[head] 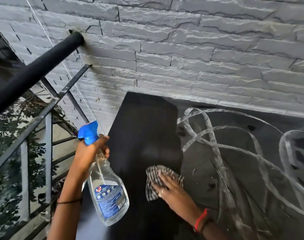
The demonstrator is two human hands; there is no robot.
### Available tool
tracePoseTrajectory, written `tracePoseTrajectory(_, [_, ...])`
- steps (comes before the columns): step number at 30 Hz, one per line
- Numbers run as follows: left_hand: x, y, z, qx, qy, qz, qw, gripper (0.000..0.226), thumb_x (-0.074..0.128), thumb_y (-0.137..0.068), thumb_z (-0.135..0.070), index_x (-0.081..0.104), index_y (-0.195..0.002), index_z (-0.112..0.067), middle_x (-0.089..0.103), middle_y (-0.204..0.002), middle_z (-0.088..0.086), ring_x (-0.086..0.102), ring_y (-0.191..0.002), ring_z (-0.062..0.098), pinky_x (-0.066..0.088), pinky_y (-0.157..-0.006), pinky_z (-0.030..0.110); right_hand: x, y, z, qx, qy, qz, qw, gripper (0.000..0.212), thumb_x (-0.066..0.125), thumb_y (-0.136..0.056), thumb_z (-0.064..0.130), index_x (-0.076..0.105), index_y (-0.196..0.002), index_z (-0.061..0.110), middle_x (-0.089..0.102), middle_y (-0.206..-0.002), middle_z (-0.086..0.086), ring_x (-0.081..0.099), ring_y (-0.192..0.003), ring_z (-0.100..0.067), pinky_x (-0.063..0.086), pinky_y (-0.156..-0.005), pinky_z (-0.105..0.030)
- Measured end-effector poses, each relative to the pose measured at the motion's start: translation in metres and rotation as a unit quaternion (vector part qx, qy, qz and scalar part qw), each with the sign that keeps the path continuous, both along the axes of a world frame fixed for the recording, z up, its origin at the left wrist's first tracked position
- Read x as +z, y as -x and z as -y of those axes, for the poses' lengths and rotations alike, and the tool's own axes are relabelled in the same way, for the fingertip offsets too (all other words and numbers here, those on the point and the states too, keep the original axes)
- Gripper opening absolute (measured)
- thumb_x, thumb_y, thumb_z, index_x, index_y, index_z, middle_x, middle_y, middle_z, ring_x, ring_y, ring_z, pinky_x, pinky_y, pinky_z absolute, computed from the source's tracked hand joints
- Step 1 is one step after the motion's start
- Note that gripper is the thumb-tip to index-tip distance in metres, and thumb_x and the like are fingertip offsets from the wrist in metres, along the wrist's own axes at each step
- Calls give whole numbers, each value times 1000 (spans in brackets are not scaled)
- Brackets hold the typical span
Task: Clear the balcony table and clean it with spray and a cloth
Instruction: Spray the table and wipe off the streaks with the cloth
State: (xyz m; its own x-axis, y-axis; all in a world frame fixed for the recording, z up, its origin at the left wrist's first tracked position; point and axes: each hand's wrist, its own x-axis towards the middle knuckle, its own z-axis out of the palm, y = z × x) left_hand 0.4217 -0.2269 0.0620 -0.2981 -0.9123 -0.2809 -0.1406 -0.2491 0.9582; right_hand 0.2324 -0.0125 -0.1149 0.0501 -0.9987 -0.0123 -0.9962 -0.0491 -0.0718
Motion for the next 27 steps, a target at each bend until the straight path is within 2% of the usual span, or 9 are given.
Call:
tracePoseTrajectory(3, [3,4,-14,6,-8,-17,1000,13,60,-90,-12,52,-81,-8,55,-47,6,49,-38,16,45,-42,22,11,-15,34,-63,-58,27,996,60,75,-64,24,60,-122,31,51,-136,-13,48,-127,-24,25,-109,-37])
tracePoseTrajectory(7, [5,10,-27,1,-26,-26,999,13,61,-89,-13,52,-80,-12,54,-47,5,49,-39,17,45,-47,26,-1,-69,23,-22,-50,60,997,42,58,-74,24,64,-115,30,43,-143,-11,46,-128,-27,41,-103,-43])
tracePoseTrajectory(9, [7,12,-30,-6,-32,-30,999,14,62,-89,-13,51,-79,-13,54,-48,5,50,-39,16,46,-46,25,-11,-97,-3,9,-22,64,998,33,49,-79,28,66,-107,30,37,-147,-9,43,-130,-27,43,-102,-45])
tracePoseTrajectory(13, [13,14,-36,-16,-22,-30,999,14,61,-89,-15,51,-79,-14,54,-51,6,51,-42,16,46,-46,25,-38,-114,-71,55,44,51,996,30,32,-101,31,51,-124,39,39,-142,-5,31,-134,-23,26,-111,-39])
tracePoseTrajectory(17, [19,14,-42,-23,-11,-33,999,15,62,-89,-16,51,-79,-13,55,-52,7,51,-43,17,46,-48,25,-36,-75,-127,73,80,-7,994,39,21,-102,37,41,-136,42,19,-154,-3,25,-138,-19,15,-115,-33])
tracePoseTrajectory(20, [20,10,-51,-24,-2,-28,999,14,62,-89,-17,51,-79,-13,55,-51,6,51,-43,17,46,-50,27,-19,-45,-119,31,55,15,998,44,37,-93,26,45,-132,43,37,-148,0,37,-135,-17,34,-109,-31])
tracePoseTrajectory(22, [21,7,-60,-19,-1,-27,999,15,62,-88,-16,52,-79,-14,55,-51,6,51,-42,17,46,-51,28,-12,-46,-98,-2,28,58,998,55,60,-73,19,55,-125,37,41,-145,-7,44,-131,-20,45,-100,-34])
tracePoseTrajectory(24, [21,5,-71,-22,5,-21,1000,16,62,-89,-16,52,-77,-13,55,-50,6,51,-41,17,46,-50,27,-7,-62,-80,-32,4,54,998,66,75,-55,17,63,-117,36,52,-137,-7,51,-124,-20,47,-98,-34])
tracePoseTrajectory(27, [20,4,-91,-28,4,-16,999,16,62,-89,-14,52,-77,-12,55,-49,6,51,-40,16,46,-50,29,-8,-94,-80,-4,-29,43,999,49,65,-64,24,65,-111,38,55,-134,-5,53,-123,-19,47,-98,-36])
